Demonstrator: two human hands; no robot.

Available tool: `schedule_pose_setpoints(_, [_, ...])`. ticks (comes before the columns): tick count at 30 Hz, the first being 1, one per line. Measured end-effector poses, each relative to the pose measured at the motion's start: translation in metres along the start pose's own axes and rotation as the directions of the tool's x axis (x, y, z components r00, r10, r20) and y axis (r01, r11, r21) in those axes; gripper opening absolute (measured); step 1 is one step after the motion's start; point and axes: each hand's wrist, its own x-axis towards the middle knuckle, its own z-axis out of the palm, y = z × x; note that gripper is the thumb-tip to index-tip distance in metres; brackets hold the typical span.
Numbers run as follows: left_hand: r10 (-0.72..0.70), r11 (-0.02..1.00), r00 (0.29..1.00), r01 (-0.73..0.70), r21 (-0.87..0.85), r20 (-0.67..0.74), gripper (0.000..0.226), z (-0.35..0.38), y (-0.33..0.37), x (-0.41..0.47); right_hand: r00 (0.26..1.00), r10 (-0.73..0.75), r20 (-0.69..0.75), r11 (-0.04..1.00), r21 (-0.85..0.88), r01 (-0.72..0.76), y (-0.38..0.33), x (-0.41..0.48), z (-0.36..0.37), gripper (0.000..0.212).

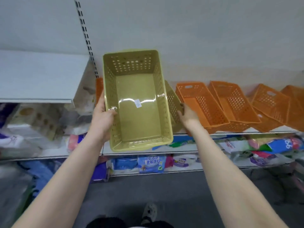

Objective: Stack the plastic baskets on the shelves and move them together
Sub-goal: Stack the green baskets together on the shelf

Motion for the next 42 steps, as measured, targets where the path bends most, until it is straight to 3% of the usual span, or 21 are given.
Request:
schedule_pose_setpoints(3, [-0.033, 0.999, 0.998, 0.031, -0.032, -0.056, 0.087, 0.004, -0.003, 0.001, 0.998, -0.041, 0.053, 0.971, -0.235, 0.053, 0.017, 0.031, 0.02, 0.055])
schedule_pose_setpoints(5, [-0.049, 0.998, 0.993, 0.045, -0.044, -0.107, 0.083, 0.0, -0.003, 0.002, 0.997, -0.072, -0.012, 0.931, -0.358, 0.063, 0.022, 0.036, 0.032, 0.058])
schedule_pose_setpoints(8, [-0.064, 0.998, 0.988, 0.061, -0.028, -0.141, 0.073, -0.007, -0.002, 0.008, 0.991, -0.09, -0.102, 0.964, -0.26, 0.06, 0.023, 0.034, 0.046, 0.05])
schedule_pose_setpoints(12, [-0.096, 0.995, 0.99, 0.095, -0.018, -0.104, 0.066, -0.01, 0.007, 0.017, 0.997, 0.013, -0.075, 0.994, -0.104, -0.02, 0.025, 0.037, 0.046, 0.033])
schedule_pose_setpoints(15, [-0.106, 0.994, 0.99, 0.103, -0.037, -0.092, 0.061, -0.01, 0.012, 0.02, 0.981, -0.064, -0.184, 0.995, -0.091, 0.048, 0.002, 0.044, 0.016, 0.03])
schedule_pose_setpoints(18, [-0.128, 0.988, 0.989, 0.121, -0.101, -0.072, 0.059, -0.011, 0.015, 0.025, 0.893, -0.237, -0.382, 0.958, -0.242, 0.151, -0.031, 0.043, -0.035, 0.033])
schedule_pose_setpoints(21, [-0.099, 0.986, 0.994, 0.093, -0.136, -0.036, 0.057, -0.003, 0.025, 0.033, 0.702, -0.354, -0.618, 0.932, -0.297, 0.208, -0.045, 0.038, -0.085, 0.032])
schedule_pose_setpoints(23, [-0.07, 0.987, 0.998, 0.071, -0.144, 0.009, 0.058, 0.01, 0.029, 0.042, 0.63, -0.313, -0.711, 0.949, -0.252, 0.188, -0.038, 0.038, -0.112, 0.035])
schedule_pose_setpoints(25, [-0.052, 0.99, 0.996, 0.061, -0.13, 0.07, 0.059, 0.03, 0.03, 0.049, 0.615, -0.167, -0.771, 0.985, -0.109, 0.131, -0.022, 0.037, -0.134, 0.037])
schedule_pose_setpoints(28, [-0.078, 0.99, 0.986, 0.094, -0.106, 0.147, 0.062, 0.068, 0.019, 0.06, 0.623, 0.092, -0.777, 0.988, 0.15, 0.041, 0.008, 0.029, -0.155, 0.033])
schedule_pose_setpoints(30, [-0.115, 0.991, 0.978, 0.124, -0.042, 0.174, 0.062, 0.091, 0.004, 0.067, 0.641, 0.174, -0.747, 0.968, 0.251, 0.03, 0.024, 0.021, -0.158, 0.031])
schedule_pose_setpoints(34, [-0.15, 0.989, 0.974, 0.149, 0.019, 0.172, 0.07, 0.112, -0.032, 0.076, 0.661, 0.223, -0.716, 0.944, 0.329, 0.037, 0.045, 0.004, -0.152, 0.028])
schedule_pose_setpoints(37, [-0.087, 0.988, 0.99, 0.071, 0.14, 0.114, 0.064, 0.11, -0.048, 0.076, 0.681, 0.209, -0.702, 0.924, 0.371, 0.099, 0.045, -0.006, -0.145, 0.026])
schedule_pose_setpoints(39, [-0.091, 0.977, 0.989, 0.066, 0.202, 0.114, 0.052, 0.105, -0.056, 0.082, 0.743, 0.179, -0.645, 0.899, 0.414, 0.143, 0.039, -0.007, -0.137, 0.022])
schedule_pose_setpoints(42, [-0.175, 0.942, 0.974, 0.123, 0.311, 0.145, 0.03, 0.094, -0.069, 0.094, 0.89, 0.146, -0.433, 0.85, 0.516, 0.111, 0.029, -0.004, -0.111, 0.016])
